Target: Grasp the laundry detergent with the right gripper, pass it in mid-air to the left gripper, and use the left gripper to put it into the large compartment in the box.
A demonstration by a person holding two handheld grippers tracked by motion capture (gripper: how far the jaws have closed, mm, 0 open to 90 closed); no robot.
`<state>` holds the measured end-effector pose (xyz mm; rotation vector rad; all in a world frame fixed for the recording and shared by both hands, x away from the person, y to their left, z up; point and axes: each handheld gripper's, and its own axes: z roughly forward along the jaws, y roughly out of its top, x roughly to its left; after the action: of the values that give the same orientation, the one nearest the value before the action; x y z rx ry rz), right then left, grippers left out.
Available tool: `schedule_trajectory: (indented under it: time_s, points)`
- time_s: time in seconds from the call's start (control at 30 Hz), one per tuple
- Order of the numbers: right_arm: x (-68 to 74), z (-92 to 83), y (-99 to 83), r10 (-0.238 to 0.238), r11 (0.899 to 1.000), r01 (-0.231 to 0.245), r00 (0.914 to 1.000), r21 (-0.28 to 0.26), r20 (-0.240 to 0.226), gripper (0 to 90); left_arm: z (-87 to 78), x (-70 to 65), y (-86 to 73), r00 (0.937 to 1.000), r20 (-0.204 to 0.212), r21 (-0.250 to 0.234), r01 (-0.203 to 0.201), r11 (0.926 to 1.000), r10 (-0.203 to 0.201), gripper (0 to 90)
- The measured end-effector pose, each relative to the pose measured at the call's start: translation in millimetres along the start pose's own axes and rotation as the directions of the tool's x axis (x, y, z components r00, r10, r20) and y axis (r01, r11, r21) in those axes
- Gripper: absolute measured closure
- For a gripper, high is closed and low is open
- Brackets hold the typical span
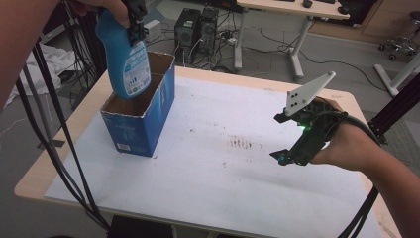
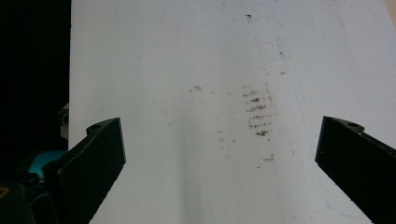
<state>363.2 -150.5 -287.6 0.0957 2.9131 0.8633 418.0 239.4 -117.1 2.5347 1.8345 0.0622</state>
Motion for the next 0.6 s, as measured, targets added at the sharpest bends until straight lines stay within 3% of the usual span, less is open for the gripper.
schedule_trajectory:
  time_s: [0.13,0.2,0.37,0.47,0.6]
  points:
    - [-0.2,2.8,-0.8,0.007,1.0,-0.007,1.0,0.002,0.0,0.9,16.6,4.4,4.0,0.9997,0.01,0.017,0.02,0.9996,-0.02,38.5]
    - [-0.3,4.4,-1.2,0.006,1.0,-0.006,1.0,0.004,0.0,0.9,26.1,5.8,6.0,0.9999,0.006,0.034,0.011,0.9994,-0.012,38.5]
    - [0.6,7.1,-3.2,0.009,1.0,-0.009,1.0,0.001,0.002,0.9,52.1,7.9,9.6,0.9982,-0.01,0.067,-0.058,0.9961,0.058,38.4]
    - [0.3,8.1,-4.8,0.013,1.0,-0.013,0.9999,0.001,0.002,0.9,69.4,8.4,10.5,0.9928,-0.008,0.079,-0.118,0.9898,0.119,38.5]
    - [0.1,8.4,-6.1,0.021,1.0,-0.021,0.9998,0.004,0.003,0.9,90.6,6.4,10.6,0.9759,0.004,0.089,-0.218,0.9719,0.218,38.5]
